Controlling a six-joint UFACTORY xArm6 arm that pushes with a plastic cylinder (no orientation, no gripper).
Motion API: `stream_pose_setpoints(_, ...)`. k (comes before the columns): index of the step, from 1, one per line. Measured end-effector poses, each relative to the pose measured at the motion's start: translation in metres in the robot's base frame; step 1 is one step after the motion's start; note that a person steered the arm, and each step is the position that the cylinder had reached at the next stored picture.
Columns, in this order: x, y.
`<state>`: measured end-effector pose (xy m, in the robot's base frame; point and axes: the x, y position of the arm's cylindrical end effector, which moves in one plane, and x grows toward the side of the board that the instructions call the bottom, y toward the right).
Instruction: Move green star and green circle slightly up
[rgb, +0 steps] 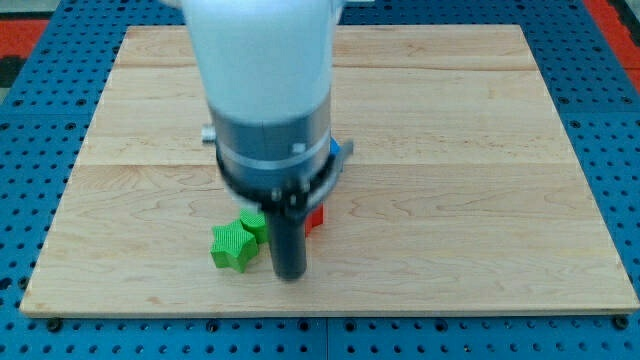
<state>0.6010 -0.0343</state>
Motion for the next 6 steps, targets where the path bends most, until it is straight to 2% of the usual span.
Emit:
stream_pose_setpoints(1, 0.007, -0.044)
stream_pose_setpoints(2, -0.035, -0.025)
stream_pose_setpoints(3, -0.054, 0.002)
stream_pose_setpoints(4, -0.002, -0.013)
stream_pose_setpoints(5, -0.002, -0.065)
stream_pose_setpoints(6, -0.030, -0.058)
